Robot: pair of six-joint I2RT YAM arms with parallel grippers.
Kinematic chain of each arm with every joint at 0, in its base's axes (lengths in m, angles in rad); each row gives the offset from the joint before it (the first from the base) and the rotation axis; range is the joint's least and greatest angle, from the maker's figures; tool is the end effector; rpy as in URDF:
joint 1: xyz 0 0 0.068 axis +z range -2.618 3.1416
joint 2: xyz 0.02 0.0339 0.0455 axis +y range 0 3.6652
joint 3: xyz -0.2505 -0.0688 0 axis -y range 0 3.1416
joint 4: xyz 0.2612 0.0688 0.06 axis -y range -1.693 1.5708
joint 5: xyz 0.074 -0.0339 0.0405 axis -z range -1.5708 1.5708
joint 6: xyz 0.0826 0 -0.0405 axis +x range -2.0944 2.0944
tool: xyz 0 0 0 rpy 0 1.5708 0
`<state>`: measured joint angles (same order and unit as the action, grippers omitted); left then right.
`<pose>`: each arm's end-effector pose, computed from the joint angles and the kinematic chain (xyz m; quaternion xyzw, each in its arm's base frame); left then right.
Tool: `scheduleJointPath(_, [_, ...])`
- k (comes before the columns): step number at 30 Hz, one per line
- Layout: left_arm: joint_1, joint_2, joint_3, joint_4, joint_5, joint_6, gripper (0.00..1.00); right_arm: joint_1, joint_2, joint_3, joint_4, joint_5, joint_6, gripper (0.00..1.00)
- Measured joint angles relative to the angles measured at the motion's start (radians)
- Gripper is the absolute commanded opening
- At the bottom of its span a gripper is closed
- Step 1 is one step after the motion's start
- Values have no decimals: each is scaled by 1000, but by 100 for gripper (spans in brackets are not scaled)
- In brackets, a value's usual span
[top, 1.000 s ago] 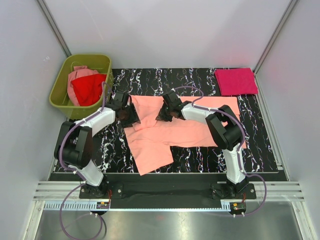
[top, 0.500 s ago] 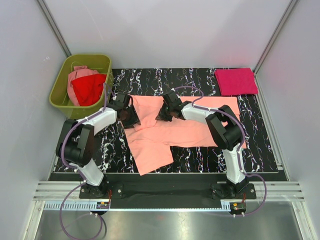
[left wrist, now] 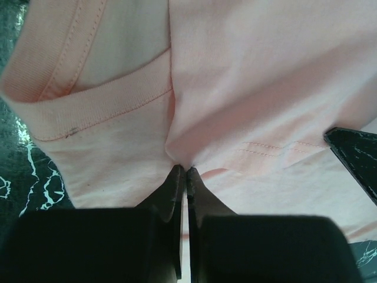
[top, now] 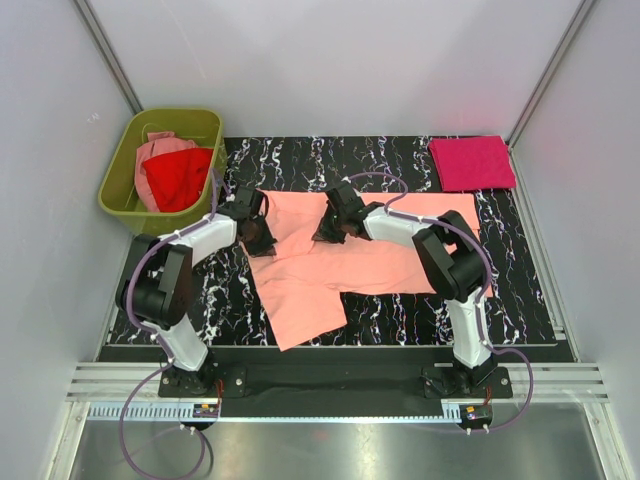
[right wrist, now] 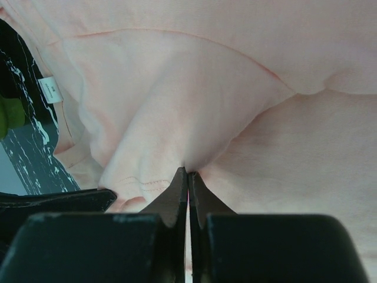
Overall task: Fold and stack the t-shirts
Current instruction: Fold the tshirt
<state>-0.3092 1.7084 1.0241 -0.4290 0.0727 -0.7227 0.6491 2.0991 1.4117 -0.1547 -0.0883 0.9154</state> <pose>0.3447 -0.1164 0.1027 -0.1917 0.9543 -0.1426 0.1796 0.3862 0.3022 0.0939 0.1083 0.9273 0.2802 0.2234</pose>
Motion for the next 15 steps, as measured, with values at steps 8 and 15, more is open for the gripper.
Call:
scheduleJointPath(8, [-6, -54, 53, -63, -21, 0, 0, 0, -48, 24, -71, 22, -53, 0])
scheduleJointPath(15, [-26, -110, 96, -103, -33, 0, 0, 0, -67, 84, -143, 38, -101, 0])
